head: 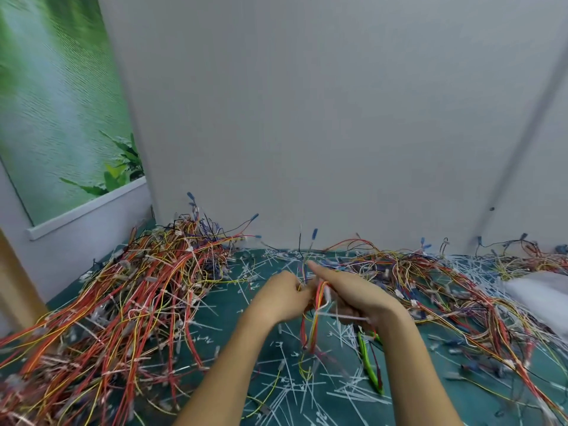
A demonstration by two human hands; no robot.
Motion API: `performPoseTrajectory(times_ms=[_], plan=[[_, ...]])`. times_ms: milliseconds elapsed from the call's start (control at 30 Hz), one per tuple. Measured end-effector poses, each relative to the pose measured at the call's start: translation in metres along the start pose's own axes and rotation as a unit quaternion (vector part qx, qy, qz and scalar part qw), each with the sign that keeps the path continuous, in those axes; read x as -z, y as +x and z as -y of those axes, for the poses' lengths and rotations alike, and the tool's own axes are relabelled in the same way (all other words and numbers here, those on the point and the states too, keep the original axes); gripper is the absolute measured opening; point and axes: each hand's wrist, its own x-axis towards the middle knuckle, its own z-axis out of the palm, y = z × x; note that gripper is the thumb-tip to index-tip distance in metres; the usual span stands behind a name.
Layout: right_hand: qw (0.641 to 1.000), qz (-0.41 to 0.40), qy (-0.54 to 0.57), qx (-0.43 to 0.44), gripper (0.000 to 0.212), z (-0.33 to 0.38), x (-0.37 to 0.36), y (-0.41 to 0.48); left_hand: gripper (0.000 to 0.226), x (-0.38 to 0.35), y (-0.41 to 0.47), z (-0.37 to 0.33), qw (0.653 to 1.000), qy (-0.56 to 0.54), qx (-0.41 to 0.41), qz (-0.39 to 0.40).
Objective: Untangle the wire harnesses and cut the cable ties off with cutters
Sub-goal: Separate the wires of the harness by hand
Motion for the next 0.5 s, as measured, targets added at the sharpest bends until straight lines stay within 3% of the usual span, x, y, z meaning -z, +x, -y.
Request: performPoseTrajectory(times_ms=[100,167,233,333,433,500], plan=[[0.998,0.020,0.059,-0.005,0.054,-0.008,-0.007,0.013,0.071,0.003,0.005,0.013,0.999,0.038,0.017,0.030],[0.989,0.029,0.143,-0.014,0.043,-0.013,-0.013,0.022,0.087,0.014,0.010,0.027,0.998,-0.015,0.009,0.065],[0.973,0.047,0.222,-0.037,0.025,-0.019,-0.022,0.031,0.080,0.023,0.015,0.047,0.995,-0.069,0.027,0.070],[0.955,0.076,0.278,-0.066,0.015,-0.023,-0.038,0.041,0.066,0.031,0.020,0.082,0.993,-0.026,0.111,0.012],[0.924,0.069,0.372,-0.049,0.046,-0.024,-0.044,0.045,0.061,0.042,0.021,0.104,0.979,-0.036,0.183,-0.086],[0.887,0.061,0.456,-0.029,0.040,-0.024,-0.039,0.044,0.068,0.051,0.021,0.107,0.966,-0.115,0.177,-0.151]])
